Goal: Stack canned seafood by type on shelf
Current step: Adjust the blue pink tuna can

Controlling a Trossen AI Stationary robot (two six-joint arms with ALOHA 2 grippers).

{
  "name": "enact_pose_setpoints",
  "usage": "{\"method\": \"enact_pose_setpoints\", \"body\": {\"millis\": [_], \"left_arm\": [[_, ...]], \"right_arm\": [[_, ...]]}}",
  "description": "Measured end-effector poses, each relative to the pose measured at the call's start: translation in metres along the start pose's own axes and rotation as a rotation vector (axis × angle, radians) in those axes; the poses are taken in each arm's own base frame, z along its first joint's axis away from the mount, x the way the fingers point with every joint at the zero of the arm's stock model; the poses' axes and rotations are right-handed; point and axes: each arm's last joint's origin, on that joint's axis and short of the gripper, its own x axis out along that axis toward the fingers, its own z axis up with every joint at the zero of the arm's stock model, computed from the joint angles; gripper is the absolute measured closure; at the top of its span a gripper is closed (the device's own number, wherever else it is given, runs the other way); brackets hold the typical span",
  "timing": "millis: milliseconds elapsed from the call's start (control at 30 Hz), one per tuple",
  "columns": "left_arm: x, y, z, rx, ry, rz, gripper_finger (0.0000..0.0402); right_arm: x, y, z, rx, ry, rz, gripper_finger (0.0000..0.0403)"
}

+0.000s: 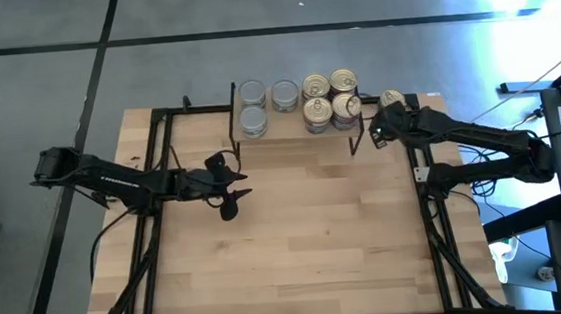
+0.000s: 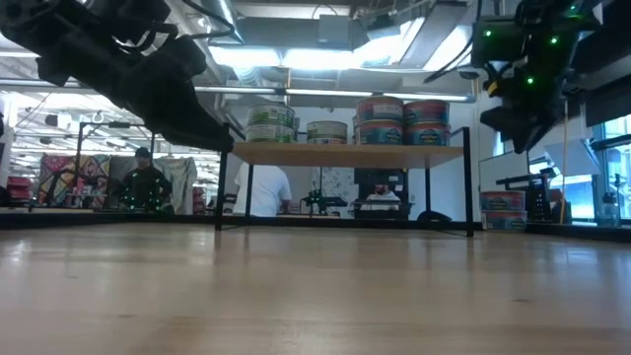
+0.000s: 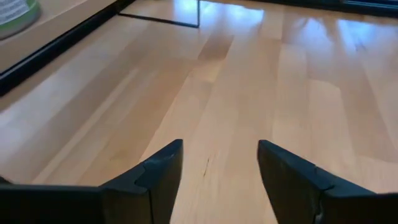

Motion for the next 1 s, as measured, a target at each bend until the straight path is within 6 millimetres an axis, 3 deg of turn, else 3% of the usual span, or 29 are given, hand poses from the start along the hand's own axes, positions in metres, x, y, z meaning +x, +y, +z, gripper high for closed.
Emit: {"method": "enact_pose_setpoints", "body": {"millis": [167, 300, 700, 1000], "left_arm": [[0.0, 0.0, 0.0, 0.053, -0.002, 0.0, 0.0199], [0.0, 0.0, 0.0, 0.092, 0.0, 0.0, 0.0199], [0.0, 0.0, -0.002, 0.147, 0.023, 0.0, 0.0199], [0.0, 0.0, -0.002, 0.149, 0.024, -0.001, 0.0198]], "right_arm": [[-0.005, -0.009, 0.012, 0.16, -0.154, -0.026, 0.0375], [-0.005, -0.006, 0.026, 0.264, -0.271, -0.024, 0.0398], [0.039, -0.017, 0.058, 0.64, -0.274, -0.097, 0.0358], [0.065, -0.012, 0.063, 0.679, -0.263, -0.205, 0.0357]]}}
